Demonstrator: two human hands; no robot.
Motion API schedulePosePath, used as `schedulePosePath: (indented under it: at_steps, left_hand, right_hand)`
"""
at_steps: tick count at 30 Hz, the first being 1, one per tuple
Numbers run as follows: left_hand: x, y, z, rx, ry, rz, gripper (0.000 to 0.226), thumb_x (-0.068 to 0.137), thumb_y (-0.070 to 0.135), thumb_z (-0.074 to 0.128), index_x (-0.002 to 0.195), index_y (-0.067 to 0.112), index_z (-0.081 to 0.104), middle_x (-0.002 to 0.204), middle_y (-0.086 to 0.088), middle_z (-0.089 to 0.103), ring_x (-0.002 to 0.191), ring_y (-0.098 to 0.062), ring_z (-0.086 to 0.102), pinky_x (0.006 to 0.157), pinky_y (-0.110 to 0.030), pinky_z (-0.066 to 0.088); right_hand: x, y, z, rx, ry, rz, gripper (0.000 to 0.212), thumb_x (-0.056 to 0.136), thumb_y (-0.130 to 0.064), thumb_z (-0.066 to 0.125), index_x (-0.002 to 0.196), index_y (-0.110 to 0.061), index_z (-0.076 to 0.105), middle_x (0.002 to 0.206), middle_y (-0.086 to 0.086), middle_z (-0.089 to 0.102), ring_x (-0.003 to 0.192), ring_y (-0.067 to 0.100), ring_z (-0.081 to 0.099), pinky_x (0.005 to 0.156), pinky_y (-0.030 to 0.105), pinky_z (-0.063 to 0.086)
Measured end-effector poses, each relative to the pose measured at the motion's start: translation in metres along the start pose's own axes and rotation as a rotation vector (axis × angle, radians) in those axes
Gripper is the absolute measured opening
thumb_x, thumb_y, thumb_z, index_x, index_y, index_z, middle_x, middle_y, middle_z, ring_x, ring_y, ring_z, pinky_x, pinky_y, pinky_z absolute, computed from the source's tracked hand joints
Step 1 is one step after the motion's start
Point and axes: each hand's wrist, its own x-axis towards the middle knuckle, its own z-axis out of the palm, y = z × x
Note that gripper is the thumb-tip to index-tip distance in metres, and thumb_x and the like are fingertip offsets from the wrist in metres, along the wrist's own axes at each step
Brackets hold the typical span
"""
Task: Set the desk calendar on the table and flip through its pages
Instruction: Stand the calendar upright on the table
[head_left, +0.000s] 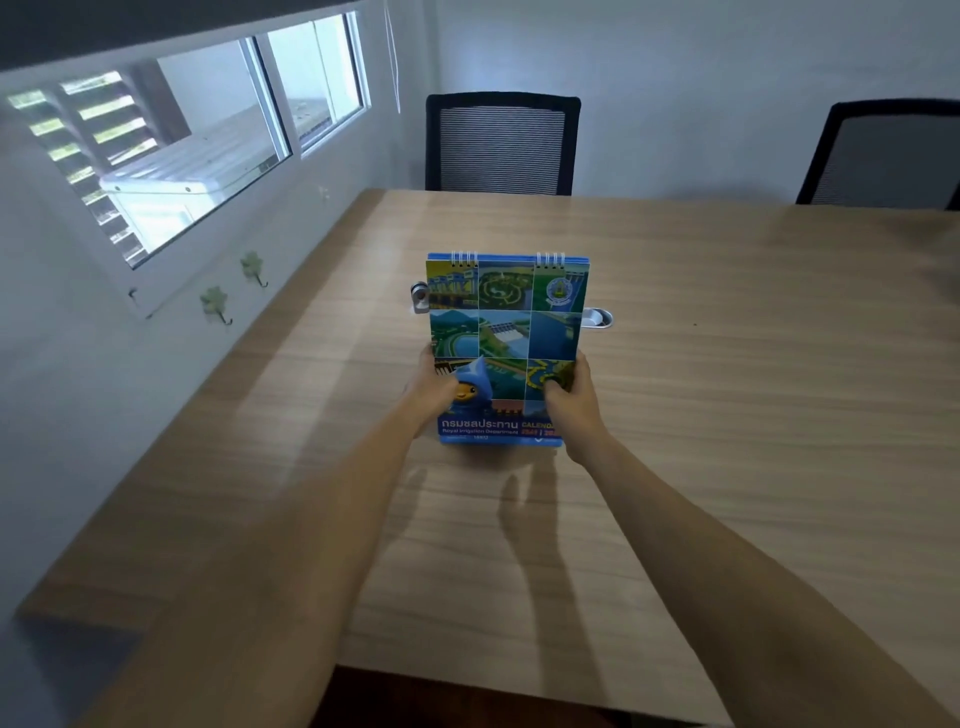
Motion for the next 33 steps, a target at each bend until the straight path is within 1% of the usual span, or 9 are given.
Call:
schedulePosePath:
  at_steps: [3, 7, 10, 15, 22, 25, 29, 31, 33]
  left_hand:
    - [-0.001, -0.001, -0.001, -0.021, -0.019, 0.042, 0.065, 0.088, -0.005, 0.046, 0.146, 0.015, 0.026, 0.127, -0.012, 0.055, 0.091, -0.017, 0.056, 0.068, -0.028, 0.051]
    - [-0.013, -0.016, -0.002, -0.056, 0.064, 0.031, 0.076, 0.095, 0.01, 0.047, 0.155, 0.024, 0.002, 0.158, -0.006, 0.028, 0.117, -0.015, 0.051, 0.085, -0.03, 0.047]
    - [-0.022, -0.034, 0.0, -0.096, 0.093, 0.03, 0.072, 0.095, 0.008, 0.045, 0.155, 0.02, 0.008, 0.16, -0.004, 0.022, 0.141, -0.021, 0.035, 0.107, -0.037, 0.04]
    - [-0.03, -0.032, 0.002, 0.013, 0.059, 0.078, 0.05, 0.085, 0.01, 0.041, 0.13, 0.026, 0.051, 0.121, -0.002, 0.064, 0.111, -0.022, 0.059, 0.098, -0.043, 0.049]
    - [-0.039, -0.025, -0.001, 0.062, 0.04, 0.064, 0.043, 0.09, 0.012, 0.041, 0.13, 0.024, 0.051, 0.119, -0.003, 0.062, 0.108, -0.024, 0.056, 0.093, -0.037, 0.045]
    - [-0.04, -0.023, -0.001, 0.06, 0.048, 0.057, 0.042, 0.091, 0.012, 0.04, 0.129, 0.024, 0.053, 0.117, -0.003, 0.063, 0.106, -0.022, 0.056, 0.089, -0.036, 0.046]
    - [-0.039, -0.019, -0.004, 0.056, 0.091, 0.047, 0.031, 0.093, 0.01, 0.038, 0.113, 0.021, 0.059, 0.092, 0.002, 0.061, 0.093, -0.019, 0.052, 0.064, -0.024, 0.04]
    - [-0.04, -0.016, -0.009, 0.061, 0.124, 0.027, 0.035, 0.094, 0.01, 0.039, 0.124, 0.013, 0.058, 0.099, 0.001, 0.062, 0.098, -0.018, 0.049, 0.068, -0.026, 0.04]
    - [-0.039, -0.015, -0.014, 0.071, 0.153, -0.003, 0.038, 0.094, 0.014, 0.044, 0.129, 0.01, 0.056, 0.123, -0.006, 0.062, 0.11, -0.021, 0.052, 0.086, -0.03, 0.042]
  right_hand:
    - [-0.004, 0.0, -0.003, -0.035, 0.0, 0.0, 0.06, 0.093, 0.002, 0.038, 0.146, -0.023, 0.03, 0.132, 0.002, 0.053, 0.119, 0.024, 0.054, 0.095, 0.036, 0.049]
    - [-0.007, 0.005, -0.012, -0.139, 0.029, 0.06, 0.073, 0.096, -0.01, 0.042, 0.155, -0.023, 0.0, 0.16, -0.002, 0.022, 0.141, 0.022, 0.034, 0.11, 0.04, 0.039]
    - [-0.012, 0.008, -0.015, -0.159, 0.003, 0.081, 0.073, 0.096, -0.012, 0.043, 0.155, -0.023, 0.002, 0.16, 0.0, 0.024, 0.14, 0.023, 0.035, 0.11, 0.035, 0.037]
    - [-0.017, 0.01, -0.01, -0.119, -0.048, 0.089, 0.065, 0.096, -0.008, 0.039, 0.155, -0.024, 0.015, 0.149, 0.001, 0.044, 0.114, 0.017, 0.05, 0.085, 0.027, 0.042]
    - [-0.025, 0.003, -0.01, -0.128, -0.076, 0.104, 0.063, 0.096, -0.008, 0.035, 0.155, -0.021, 0.014, 0.141, -0.001, 0.047, 0.11, 0.015, 0.049, 0.088, 0.027, 0.041]
    - [-0.027, 0.0, -0.009, -0.135, -0.058, 0.074, 0.055, 0.094, -0.004, 0.034, 0.147, -0.017, 0.034, 0.132, 0.003, 0.055, 0.108, 0.019, 0.054, 0.086, 0.031, 0.046]
    - [-0.028, -0.006, -0.007, -0.174, 0.005, 0.055, 0.028, 0.091, -0.005, 0.04, 0.113, -0.003, 0.058, 0.116, 0.023, 0.063, 0.095, 0.028, 0.06, 0.083, 0.043, 0.053]
    - [-0.026, -0.008, -0.01, -0.185, 0.087, 0.072, 0.029, 0.092, -0.014, 0.049, 0.121, -0.01, 0.05, 0.11, 0.01, 0.06, 0.095, 0.026, 0.059, 0.088, 0.046, 0.054]
    - [-0.025, -0.011, -0.014, -0.174, 0.136, 0.091, 0.041, 0.091, -0.019, 0.057, 0.128, -0.013, 0.042, 0.108, 0.003, 0.057, 0.093, 0.023, 0.058, 0.085, 0.042, 0.054]
